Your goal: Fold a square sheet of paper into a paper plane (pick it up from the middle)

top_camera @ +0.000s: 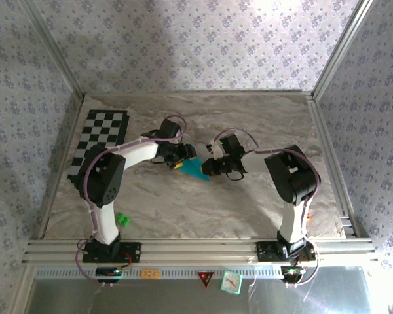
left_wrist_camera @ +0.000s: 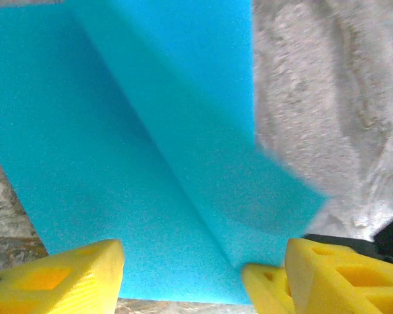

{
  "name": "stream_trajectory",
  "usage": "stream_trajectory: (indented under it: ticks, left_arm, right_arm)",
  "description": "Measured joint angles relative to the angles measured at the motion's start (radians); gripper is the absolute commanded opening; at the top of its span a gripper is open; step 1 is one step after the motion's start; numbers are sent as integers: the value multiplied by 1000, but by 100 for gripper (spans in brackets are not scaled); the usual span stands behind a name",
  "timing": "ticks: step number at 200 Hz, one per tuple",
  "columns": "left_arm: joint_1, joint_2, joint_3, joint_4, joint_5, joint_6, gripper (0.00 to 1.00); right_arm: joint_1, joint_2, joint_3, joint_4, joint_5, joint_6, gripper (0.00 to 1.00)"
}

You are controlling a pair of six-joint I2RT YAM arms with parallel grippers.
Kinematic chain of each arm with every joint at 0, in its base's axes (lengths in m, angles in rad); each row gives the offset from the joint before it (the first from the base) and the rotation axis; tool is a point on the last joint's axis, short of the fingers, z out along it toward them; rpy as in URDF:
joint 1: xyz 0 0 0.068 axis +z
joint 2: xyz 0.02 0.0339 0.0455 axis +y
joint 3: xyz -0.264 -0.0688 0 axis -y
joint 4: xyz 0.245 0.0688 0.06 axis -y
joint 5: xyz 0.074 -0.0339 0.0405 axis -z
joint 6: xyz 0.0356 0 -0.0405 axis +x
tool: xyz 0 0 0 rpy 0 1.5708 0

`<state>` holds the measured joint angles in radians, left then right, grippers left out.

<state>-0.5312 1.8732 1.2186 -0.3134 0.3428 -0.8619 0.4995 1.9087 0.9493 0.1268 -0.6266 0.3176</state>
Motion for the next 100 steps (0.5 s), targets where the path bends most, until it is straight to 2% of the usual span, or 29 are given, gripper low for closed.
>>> stream_trajectory:
  ticks: [29,71,100]
  left_arm:
    - [6,-58,-27,71,11,-5,61]
    - [21,-70,-122,195,78,-48,41]
    - [26,-70,-154,260,122,-69,30]
  right_arm:
    - [-2,21,20,-12,-31,12,4]
    - [-8,37,38,-25,-60,32,4]
    - [-16,45,45,-31,-82,50,4]
